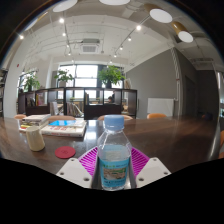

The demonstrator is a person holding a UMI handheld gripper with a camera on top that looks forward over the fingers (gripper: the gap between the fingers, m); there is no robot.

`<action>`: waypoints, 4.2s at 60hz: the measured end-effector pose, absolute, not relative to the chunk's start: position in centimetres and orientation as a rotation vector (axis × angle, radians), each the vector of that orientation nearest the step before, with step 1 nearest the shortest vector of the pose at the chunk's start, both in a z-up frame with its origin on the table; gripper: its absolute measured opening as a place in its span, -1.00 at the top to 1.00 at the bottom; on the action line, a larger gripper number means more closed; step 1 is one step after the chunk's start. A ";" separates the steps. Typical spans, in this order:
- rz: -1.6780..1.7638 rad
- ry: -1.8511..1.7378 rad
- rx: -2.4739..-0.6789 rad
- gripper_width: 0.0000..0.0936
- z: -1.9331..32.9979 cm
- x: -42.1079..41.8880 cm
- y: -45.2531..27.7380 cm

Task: Pour water

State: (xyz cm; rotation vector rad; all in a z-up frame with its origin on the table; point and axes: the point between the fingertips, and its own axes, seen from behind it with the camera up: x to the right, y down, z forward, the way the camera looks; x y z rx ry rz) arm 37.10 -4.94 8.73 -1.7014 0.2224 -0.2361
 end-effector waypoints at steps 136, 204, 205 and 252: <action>-0.191 0.039 -1.691 0.36 16.6 23.3 12.2; -0.005 0.176 -1.946 -0.79 4.0 14.2 -3.0; 0.005 0.173 -1.950 -0.80 4.0 13.5 -3.6; 0.033 0.056 -1.852 -0.80 13.0 4.4 -13.9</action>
